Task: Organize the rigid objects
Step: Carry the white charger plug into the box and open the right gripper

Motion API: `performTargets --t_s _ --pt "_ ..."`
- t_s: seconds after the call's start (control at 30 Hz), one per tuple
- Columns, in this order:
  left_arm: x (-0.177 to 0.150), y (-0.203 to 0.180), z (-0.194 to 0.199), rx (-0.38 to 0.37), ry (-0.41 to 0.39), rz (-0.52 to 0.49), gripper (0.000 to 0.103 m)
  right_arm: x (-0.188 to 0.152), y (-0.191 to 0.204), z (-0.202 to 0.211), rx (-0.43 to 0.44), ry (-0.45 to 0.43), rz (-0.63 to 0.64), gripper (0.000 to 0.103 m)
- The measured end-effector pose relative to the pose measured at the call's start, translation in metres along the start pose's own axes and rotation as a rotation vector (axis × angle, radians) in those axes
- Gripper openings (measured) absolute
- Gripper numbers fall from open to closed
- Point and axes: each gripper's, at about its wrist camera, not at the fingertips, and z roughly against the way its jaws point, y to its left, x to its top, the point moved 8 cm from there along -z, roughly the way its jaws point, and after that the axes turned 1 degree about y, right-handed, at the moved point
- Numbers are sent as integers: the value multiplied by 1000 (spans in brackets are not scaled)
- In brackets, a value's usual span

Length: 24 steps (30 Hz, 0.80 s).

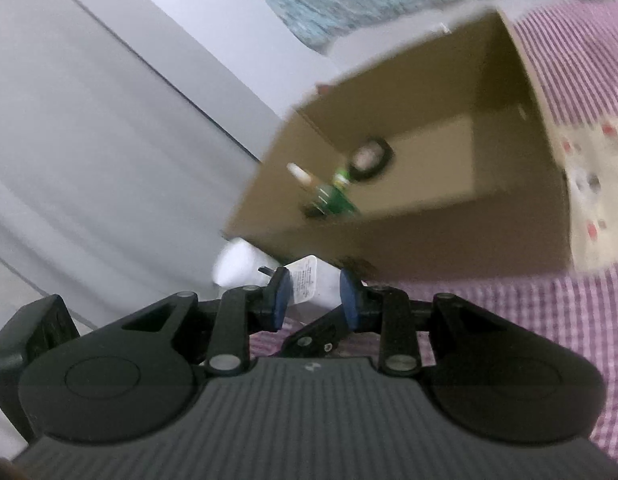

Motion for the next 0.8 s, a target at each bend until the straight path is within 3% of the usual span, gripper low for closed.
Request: performTargets --t_s 0.2,0.37,0.6,0.8 --pt "60 6 6 14 -51 -7 47 51 37 5 28 -67 107 27" --pt "91 16 -32 -2 8 19 47 97 34 -17 21 -58 107 27" --pt "88 33 -103 -1 170 37 47 131 -18 -77 -19 72 -19 27" --pt "73 39 -133 34 258 1 47 125 -50 -115 -16 179 -135 28"
